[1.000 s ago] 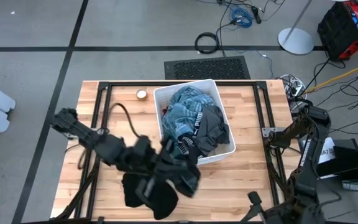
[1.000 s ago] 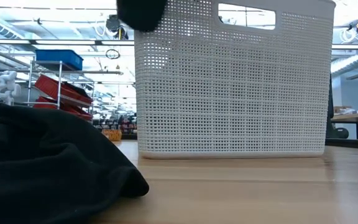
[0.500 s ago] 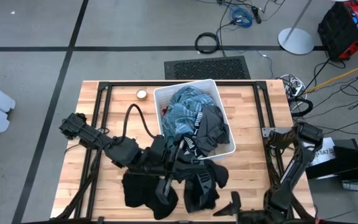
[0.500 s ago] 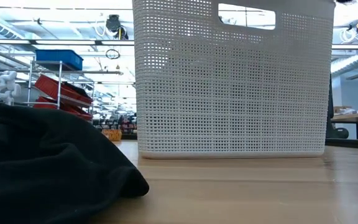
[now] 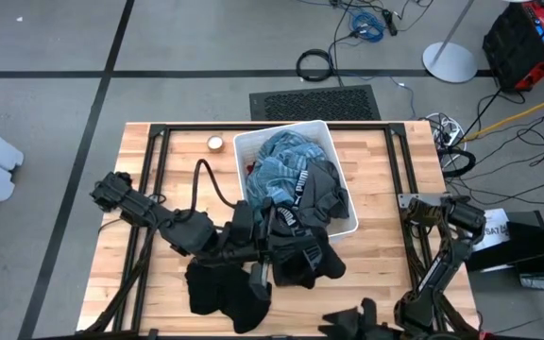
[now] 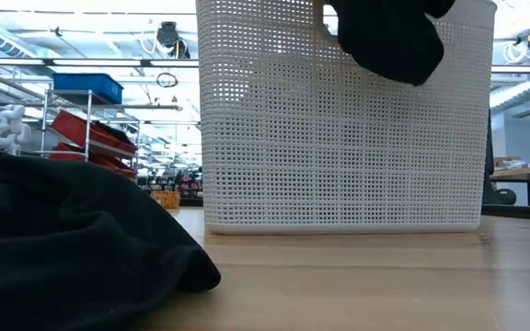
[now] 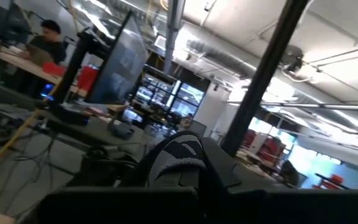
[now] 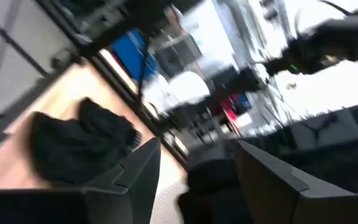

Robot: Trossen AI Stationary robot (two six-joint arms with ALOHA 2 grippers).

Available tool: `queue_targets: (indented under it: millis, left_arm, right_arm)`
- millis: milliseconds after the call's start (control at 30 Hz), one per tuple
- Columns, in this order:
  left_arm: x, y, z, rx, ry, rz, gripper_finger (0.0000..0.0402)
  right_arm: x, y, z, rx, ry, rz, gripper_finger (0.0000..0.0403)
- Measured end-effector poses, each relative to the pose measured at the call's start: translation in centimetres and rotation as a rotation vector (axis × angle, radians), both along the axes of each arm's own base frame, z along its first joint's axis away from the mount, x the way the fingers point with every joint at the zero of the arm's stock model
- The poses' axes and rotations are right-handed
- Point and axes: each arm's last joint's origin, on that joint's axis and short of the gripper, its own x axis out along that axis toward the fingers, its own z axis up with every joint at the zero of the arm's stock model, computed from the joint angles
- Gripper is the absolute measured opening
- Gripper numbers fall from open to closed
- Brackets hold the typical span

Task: Sort clothes
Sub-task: Put the top black boxer into the laundry bin

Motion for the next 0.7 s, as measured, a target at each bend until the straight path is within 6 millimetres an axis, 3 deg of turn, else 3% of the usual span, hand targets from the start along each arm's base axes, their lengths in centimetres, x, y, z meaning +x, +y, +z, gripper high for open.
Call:
queue_targets:
  millis: [167,333,500,700]
  left_arm:
    - [0.3,0.7,0.0,0.011,0.002,0.041,0.0000]
    - [0.7,1.1,-0.3,0.032,0.038,0.055,0.0000]
    - [0.7,1.1,-0.4,0.047,0.044,0.059,0.0000]
    - [0.7,1.1,-0.5,0.096,0.059,0.072,0.0000]
  right_arm:
    - [1.5,-0.6,0.7,0.024,-0.009,-0.064,0.0192]
    - [3.2,-2.0,-0.7,-0.121,0.073,-0.121,0.0192]
    - [5.3,-4.1,-1.4,-0.053,0.067,-0.241,0.0192]
    - [5.9,-5.4,-1.8,-0.101,0.049,-0.402,0.0192]
